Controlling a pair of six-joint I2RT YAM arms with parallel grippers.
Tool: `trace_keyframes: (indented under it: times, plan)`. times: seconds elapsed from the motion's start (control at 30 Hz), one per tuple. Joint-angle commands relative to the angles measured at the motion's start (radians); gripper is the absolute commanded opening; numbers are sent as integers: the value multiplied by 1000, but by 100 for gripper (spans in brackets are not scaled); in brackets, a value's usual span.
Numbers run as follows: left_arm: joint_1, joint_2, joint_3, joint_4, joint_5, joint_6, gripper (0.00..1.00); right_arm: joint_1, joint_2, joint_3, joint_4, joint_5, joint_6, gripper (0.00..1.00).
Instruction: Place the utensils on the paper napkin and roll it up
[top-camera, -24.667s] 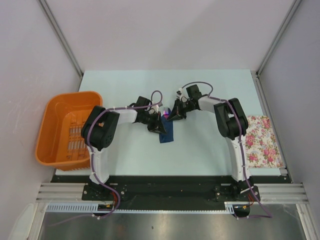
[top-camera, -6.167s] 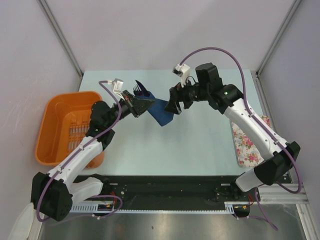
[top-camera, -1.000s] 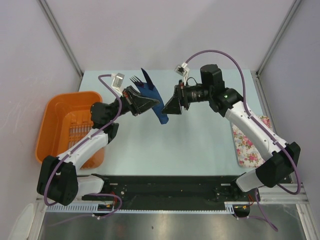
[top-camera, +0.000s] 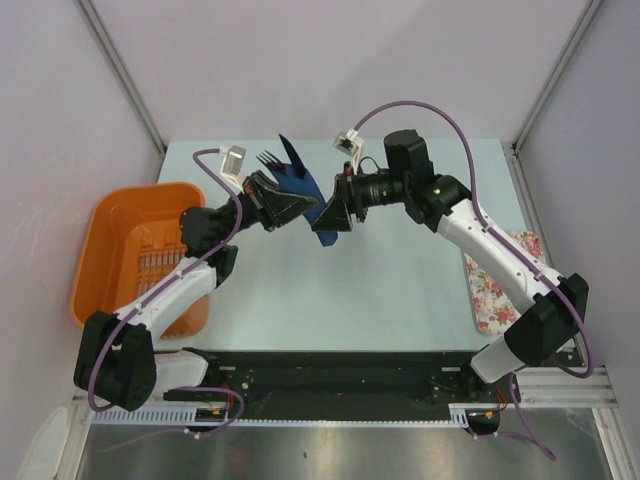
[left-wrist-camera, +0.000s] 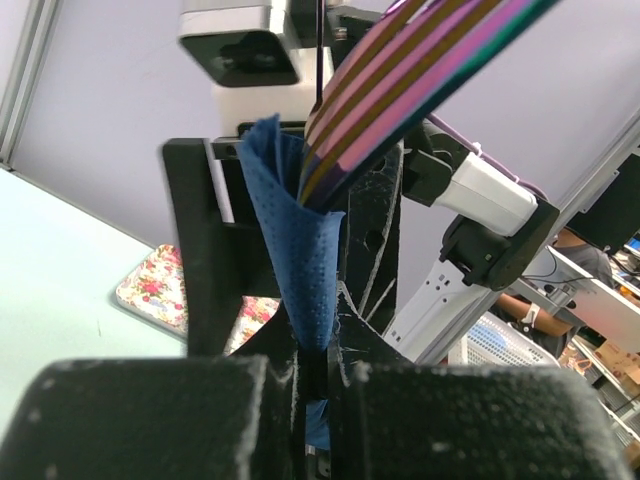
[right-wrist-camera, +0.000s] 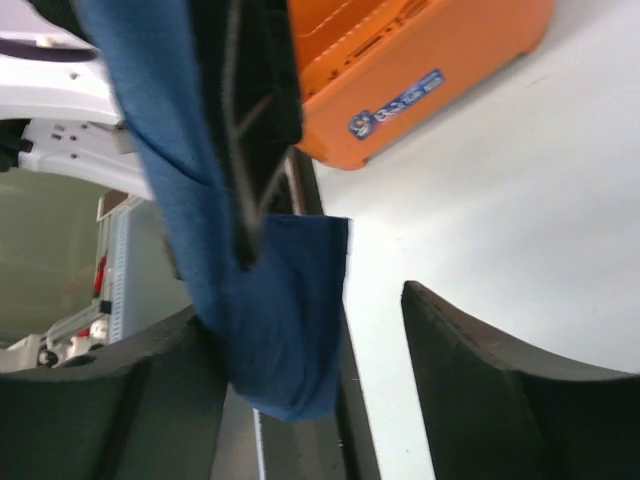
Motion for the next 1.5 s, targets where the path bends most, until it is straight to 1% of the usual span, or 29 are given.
trace_keyframes:
  times: [0.0, 0.27, 0.43, 0.53, 0.63, 0.67, 0.73, 0.77, 0.83, 0.87, 0.93, 0.97, 1.03, 1.07, 1.1, 1.23, 1.27, 1.33, 1.37, 1.43, 1.47]
  plan:
    - [-2, -1, 18, 92, -4, -3, 0, -30, -10, 52, -41, 53, -28, 74]
    - [-4, 13, 23, 98, -4, -8, 0, -24, 2, 81, -21, 70, -13, 87]
    - [-4, 16, 20, 93, -10, -8, 0, -15, 2, 95, -15, 68, -19, 88]
    - [-4, 21, 21, 90, -15, -14, 0, 5, 1, 93, -8, 62, -39, 86]
    - [-4, 25, 25, 95, -15, -18, 0, 28, 8, 85, -8, 50, -48, 78]
    - [-4, 24, 26, 97, -13, -18, 0, 31, 7, 84, -8, 47, -45, 69]
    - [-4, 24, 28, 100, -12, -20, 0, 30, 11, 78, -8, 41, -45, 58]
    - [-2, 25, 28, 101, -13, -20, 0, 28, 14, 78, -9, 39, -45, 49]
    - [1, 25, 26, 104, -12, -20, 0, 23, 16, 78, -6, 32, -36, 42]
    - [1, 25, 26, 107, -13, -20, 0, 20, 16, 75, -5, 28, -27, 33]
    - [6, 27, 25, 115, -10, -21, 0, 14, 21, 75, 1, 16, -11, 26]
    - [6, 28, 25, 116, -10, -21, 0, 11, 22, 70, 6, 13, 13, 20]
    - [6, 30, 26, 130, -6, -20, 0, -1, 27, 67, 29, -5, 41, 12]
    - [6, 30, 25, 130, -3, -20, 0, -6, 28, 64, 38, -11, 54, 4]
    - [6, 30, 23, 132, -3, -20, 0, -9, 31, 61, 47, -22, 67, 0]
    - [6, 27, 17, 146, 13, 8, 0, -12, 31, 53, 45, -30, 67, 0]
    - [6, 25, 17, 147, 17, 15, 3, -12, 28, 53, 40, -25, 62, 0]
    - [6, 19, 15, 143, 22, 32, 18, -15, 24, 46, 23, -15, 45, 0]
    - [6, 19, 14, 144, 28, 37, 28, -21, 21, 44, 22, -7, 41, 0]
    - [6, 19, 9, 144, 33, 38, 41, -27, 11, 33, 12, 2, 29, 0]
    - [6, 21, 6, 146, 36, 38, 50, -39, 8, 29, 14, 2, 25, 0]
